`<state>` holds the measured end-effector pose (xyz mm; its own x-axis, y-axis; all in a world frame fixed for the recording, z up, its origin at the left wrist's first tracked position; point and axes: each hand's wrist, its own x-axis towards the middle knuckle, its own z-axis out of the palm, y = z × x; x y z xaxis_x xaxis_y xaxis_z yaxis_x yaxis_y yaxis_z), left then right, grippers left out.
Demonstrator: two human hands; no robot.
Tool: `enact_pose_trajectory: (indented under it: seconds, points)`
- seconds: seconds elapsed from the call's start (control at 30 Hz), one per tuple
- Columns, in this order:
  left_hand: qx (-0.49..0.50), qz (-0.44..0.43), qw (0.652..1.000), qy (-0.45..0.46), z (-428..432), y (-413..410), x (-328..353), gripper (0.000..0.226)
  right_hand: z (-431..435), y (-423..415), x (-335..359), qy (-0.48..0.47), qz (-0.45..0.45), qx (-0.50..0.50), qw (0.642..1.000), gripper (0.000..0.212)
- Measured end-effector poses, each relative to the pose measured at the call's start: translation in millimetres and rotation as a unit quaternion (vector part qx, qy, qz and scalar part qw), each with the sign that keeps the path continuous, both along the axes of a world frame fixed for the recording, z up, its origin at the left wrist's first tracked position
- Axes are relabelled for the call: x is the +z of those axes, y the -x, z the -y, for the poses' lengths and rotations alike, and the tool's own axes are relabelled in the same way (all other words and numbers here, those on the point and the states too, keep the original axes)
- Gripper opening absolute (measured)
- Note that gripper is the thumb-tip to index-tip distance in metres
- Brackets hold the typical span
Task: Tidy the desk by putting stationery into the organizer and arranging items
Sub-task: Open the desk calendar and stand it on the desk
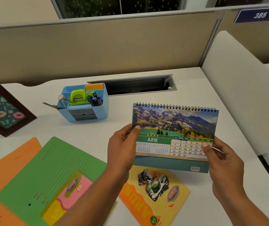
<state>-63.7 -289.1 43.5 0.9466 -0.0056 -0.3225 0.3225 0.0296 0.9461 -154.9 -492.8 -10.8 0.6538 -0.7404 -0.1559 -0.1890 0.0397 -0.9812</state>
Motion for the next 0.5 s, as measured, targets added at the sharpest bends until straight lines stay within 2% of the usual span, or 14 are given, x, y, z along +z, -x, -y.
enact_pose_trajectory:
  seconds: [0.3, 0.5]
  points:
    - [-0.021, 0.003, 0.999, -0.027, 2.9, -9.1, 2.1, 0.022, 6.4, -6.9, 4.0, -0.003, 0.014, -0.003, 1.000, 0.020]
    - [-0.033, -0.007, 0.999, -0.020, 8.0, -12.4, -1.4, 0.030, 1.2, -15.6, 13.2, -0.021, 0.036, 0.001, 0.999, 0.027]
